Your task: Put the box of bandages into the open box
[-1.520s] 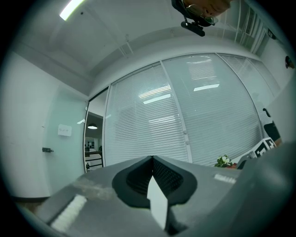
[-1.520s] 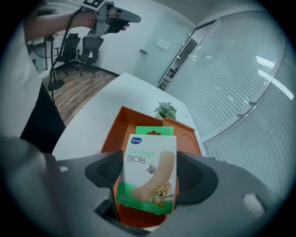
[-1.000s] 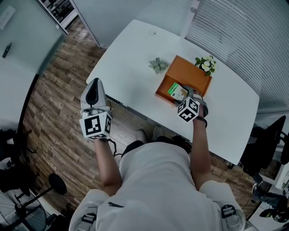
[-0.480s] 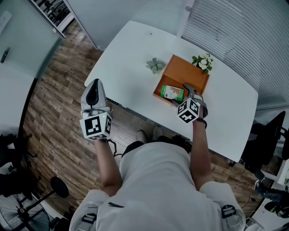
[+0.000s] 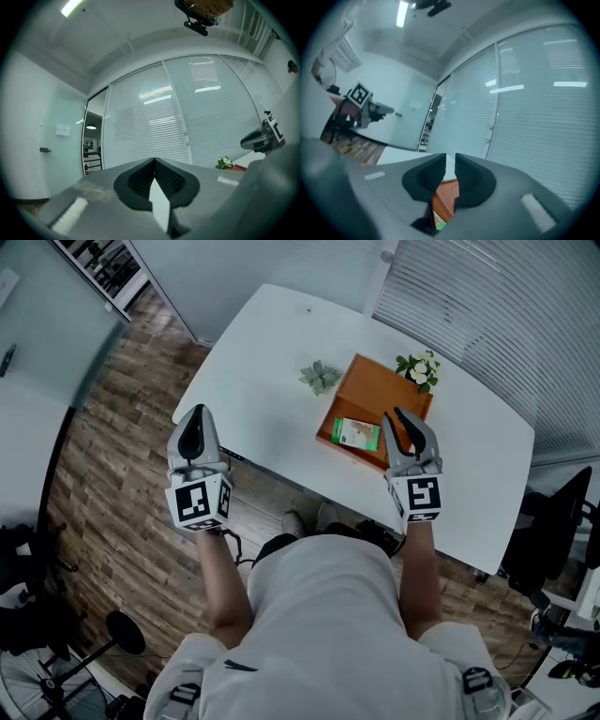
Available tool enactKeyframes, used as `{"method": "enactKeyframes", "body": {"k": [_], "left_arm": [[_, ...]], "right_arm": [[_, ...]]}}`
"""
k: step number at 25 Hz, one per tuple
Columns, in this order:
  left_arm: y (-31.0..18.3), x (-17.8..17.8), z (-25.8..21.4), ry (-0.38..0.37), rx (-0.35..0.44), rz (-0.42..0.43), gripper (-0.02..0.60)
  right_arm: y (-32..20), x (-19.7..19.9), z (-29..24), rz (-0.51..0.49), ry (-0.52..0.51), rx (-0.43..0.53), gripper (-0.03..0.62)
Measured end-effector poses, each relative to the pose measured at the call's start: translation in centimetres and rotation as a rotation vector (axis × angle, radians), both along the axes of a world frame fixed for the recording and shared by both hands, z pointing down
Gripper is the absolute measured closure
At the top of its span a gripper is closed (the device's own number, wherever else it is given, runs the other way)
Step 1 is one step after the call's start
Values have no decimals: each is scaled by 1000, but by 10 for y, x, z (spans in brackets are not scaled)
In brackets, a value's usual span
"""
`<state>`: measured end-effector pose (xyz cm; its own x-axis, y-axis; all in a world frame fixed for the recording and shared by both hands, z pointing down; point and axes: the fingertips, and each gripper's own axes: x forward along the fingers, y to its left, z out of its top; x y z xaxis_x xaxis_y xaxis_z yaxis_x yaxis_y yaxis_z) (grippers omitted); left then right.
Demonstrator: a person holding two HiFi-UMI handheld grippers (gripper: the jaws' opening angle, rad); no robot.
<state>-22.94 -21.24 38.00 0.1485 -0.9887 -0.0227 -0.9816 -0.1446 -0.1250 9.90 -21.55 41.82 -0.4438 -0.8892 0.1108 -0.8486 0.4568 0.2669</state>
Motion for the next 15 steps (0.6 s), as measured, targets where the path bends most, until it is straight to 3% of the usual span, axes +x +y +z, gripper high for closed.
{"method": "enactKeyframes", "body": {"k": [4,8,15], "left_arm": [[-2,-4,0,1,2,-2,575],[-5,-3,2,-1,0,4,575],[-8,0,0,-8,3,18,575]], "right_arm": [[16,21,-28,66,-93,71,591],[17,38,-30,111,-134,63,594],[19,37,-33,100,-118,63,594]]}}
